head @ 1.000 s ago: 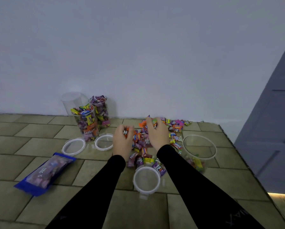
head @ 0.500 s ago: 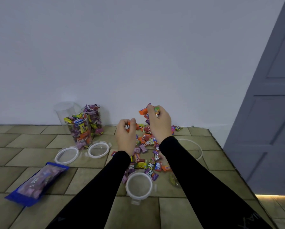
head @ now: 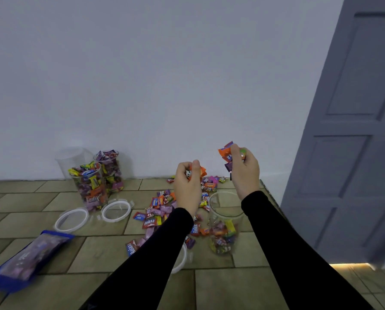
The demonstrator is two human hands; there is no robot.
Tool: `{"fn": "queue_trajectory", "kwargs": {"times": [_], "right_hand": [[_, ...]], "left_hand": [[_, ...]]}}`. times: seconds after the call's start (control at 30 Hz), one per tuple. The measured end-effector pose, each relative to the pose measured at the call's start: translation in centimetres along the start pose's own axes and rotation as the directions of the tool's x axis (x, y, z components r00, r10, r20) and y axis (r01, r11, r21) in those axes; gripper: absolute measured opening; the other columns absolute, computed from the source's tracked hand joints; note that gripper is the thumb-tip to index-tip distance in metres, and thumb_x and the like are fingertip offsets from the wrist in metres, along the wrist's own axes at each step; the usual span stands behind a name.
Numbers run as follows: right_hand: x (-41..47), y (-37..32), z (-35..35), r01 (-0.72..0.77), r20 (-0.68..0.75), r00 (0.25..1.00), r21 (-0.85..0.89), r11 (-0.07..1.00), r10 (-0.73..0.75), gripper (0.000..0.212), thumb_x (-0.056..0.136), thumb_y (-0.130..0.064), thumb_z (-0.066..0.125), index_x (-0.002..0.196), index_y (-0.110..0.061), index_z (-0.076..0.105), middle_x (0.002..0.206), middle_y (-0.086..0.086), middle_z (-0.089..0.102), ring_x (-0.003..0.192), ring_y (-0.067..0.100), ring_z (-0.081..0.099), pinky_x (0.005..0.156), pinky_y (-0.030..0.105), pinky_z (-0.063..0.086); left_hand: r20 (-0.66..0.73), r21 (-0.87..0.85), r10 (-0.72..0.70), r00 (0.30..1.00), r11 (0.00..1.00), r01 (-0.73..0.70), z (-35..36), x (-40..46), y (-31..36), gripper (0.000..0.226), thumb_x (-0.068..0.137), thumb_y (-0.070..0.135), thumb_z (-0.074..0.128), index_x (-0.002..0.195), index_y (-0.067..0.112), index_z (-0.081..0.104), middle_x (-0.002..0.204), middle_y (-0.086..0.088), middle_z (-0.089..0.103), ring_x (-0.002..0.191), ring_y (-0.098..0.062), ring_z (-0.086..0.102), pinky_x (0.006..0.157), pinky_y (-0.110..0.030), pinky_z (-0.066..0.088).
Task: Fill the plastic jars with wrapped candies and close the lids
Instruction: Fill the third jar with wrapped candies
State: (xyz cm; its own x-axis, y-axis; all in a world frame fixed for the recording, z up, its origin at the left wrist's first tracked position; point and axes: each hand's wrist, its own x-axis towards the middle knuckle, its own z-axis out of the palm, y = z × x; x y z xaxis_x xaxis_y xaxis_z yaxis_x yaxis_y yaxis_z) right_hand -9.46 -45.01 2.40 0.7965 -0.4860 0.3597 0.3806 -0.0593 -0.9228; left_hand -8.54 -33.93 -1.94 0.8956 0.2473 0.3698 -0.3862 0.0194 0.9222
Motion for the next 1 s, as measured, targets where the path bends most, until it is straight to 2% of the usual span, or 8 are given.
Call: {"fn": "queue_trajectory", "kwargs": {"times": [0.17, 0.4, 0.47, 0.6, 0.7, 0.8, 0.9, 1.0], "right_hand": [[-0.4, 1.4, -2.1, -0.105, -0.056, 0.993, 0.024, 0.994, 0.106, 0.033, 0.098, -0.036, 0.049, 0.072, -0.017, 0.056, 0.064, -0.005, 0.053, 0.059, 0.009, 0.046, 0.06, 0.023, 0.039], [-1.0, 2.5, -2.5, -0.245, -0.112, 0.961, 0.086, 0.966, 0.253, 0.034, 0.098, -0.04, 0.047, 0.075, -0.016, 0.055, 0.062, -0.003, 0.051, 0.055, 0.012, 0.046, 0.053, 0.026, 0.038], [-1.0, 2.7, -2.3, -0.239, -0.119, 0.962, 0.078, 0.968, 0.247, 0.033, 0.098, -0.04, 0.048, 0.076, -0.017, 0.057, 0.064, -0.003, 0.054, 0.057, 0.011, 0.048, 0.052, 0.025, 0.04], [-1.0, 3.2, -2.1, -0.175, -0.098, 0.979, 0.025, 0.984, 0.177, 0.031, 0.097, -0.036, 0.049, 0.076, -0.016, 0.058, 0.067, -0.002, 0.058, 0.059, 0.008, 0.053, 0.06, 0.026, 0.045], [-1.1, 3.3, -2.0, -0.118, -0.054, 0.992, -0.025, 0.993, 0.117, 0.032, 0.097, -0.035, 0.05, 0.077, -0.012, 0.06, 0.071, 0.001, 0.061, 0.063, 0.013, 0.055, 0.065, 0.032, 0.047], [-1.0, 3.4, -1.9, -0.095, -0.049, 0.994, -0.035, 0.995, 0.094, 0.032, 0.097, -0.033, 0.05, 0.078, -0.011, 0.063, 0.07, -0.003, 0.064, 0.061, 0.008, 0.057, 0.063, 0.029, 0.048], [-1.1, 3.3, -2.0, -0.083, -0.043, 0.996, -0.001, 0.997, 0.083, 0.03, 0.099, -0.028, 0.049, 0.076, -0.014, 0.062, 0.071, -0.005, 0.064, 0.054, -0.003, 0.056, 0.053, 0.013, 0.045], [-1.2, 3.1, -2.0, -0.1, -0.042, 0.994, 0.021, 0.995, 0.101, 0.029, 0.099, -0.027, 0.05, 0.076, -0.014, 0.062, 0.068, -0.005, 0.063, 0.05, -0.003, 0.056, 0.05, 0.013, 0.043]], "left_hand": [[0.046, -0.017, -0.007, 0.999, 1.0, 0.008, 2.0, -1.5, 0.0, 0.023, 0.099, 0.035, 0.05, 0.091, 0.014, 0.055, 0.081, 0.009, 0.055, 0.071, -0.001, 0.048, 0.07, -0.022, 0.04], [0.078, -0.021, 0.012, 0.997, 1.0, -0.01, 3.3, -2.7, -0.4, 0.016, 0.098, 0.028, 0.054, 0.091, 0.016, 0.062, 0.079, 0.014, 0.059, 0.074, 0.0, 0.052, 0.071, -0.02, 0.043], [0.075, -0.021, 0.012, 0.997, 1.0, -0.011, 3.4, -2.8, -0.5, 0.017, 0.098, 0.025, 0.054, 0.087, 0.015, 0.062, 0.076, 0.014, 0.058, 0.072, 0.002, 0.051, 0.069, -0.016, 0.041], [0.102, -0.024, 0.041, 0.994, 0.999, -0.038, 3.3, -3.1, -0.9, 0.018, 0.096, 0.018, 0.057, 0.082, 0.008, 0.061, 0.075, 0.008, 0.057, 0.071, -0.003, 0.05, 0.07, -0.019, 0.041], [0.111, -0.028, 0.047, 0.993, 0.999, -0.044, 3.3, -3.1, -1.1, 0.011, 0.093, 0.013, 0.061, 0.083, 0.012, 0.063, 0.076, 0.01, 0.059, 0.073, -0.003, 0.053, 0.072, -0.02, 0.046], [0.116, -0.05, 0.053, 0.992, 0.998, -0.047, 3.2, -3.0, -1.3, 0.009, 0.091, 0.009, 0.064, 0.088, 0.018, 0.063, 0.078, 0.01, 0.06, 0.069, -0.006, 0.054, 0.066, -0.023, 0.048], [0.127, -0.078, -0.001, 0.992, 0.997, 0.011, 3.2, -3.1, -1.1, 0.009, 0.091, 0.004, 0.063, 0.089, 0.013, 0.061, 0.076, 0.006, 0.061, 0.062, -0.004, 0.053, 0.058, -0.021, 0.047], [0.136, -0.173, -0.047, 0.99, 0.982, 0.071, 3.3, -3.4, -1.1, 0.005, 0.094, 0.005, 0.058, 0.091, 0.007, 0.061, 0.075, 0.0, 0.065, 0.071, -0.016, 0.065, 0.062, -0.031, 0.056]]}}
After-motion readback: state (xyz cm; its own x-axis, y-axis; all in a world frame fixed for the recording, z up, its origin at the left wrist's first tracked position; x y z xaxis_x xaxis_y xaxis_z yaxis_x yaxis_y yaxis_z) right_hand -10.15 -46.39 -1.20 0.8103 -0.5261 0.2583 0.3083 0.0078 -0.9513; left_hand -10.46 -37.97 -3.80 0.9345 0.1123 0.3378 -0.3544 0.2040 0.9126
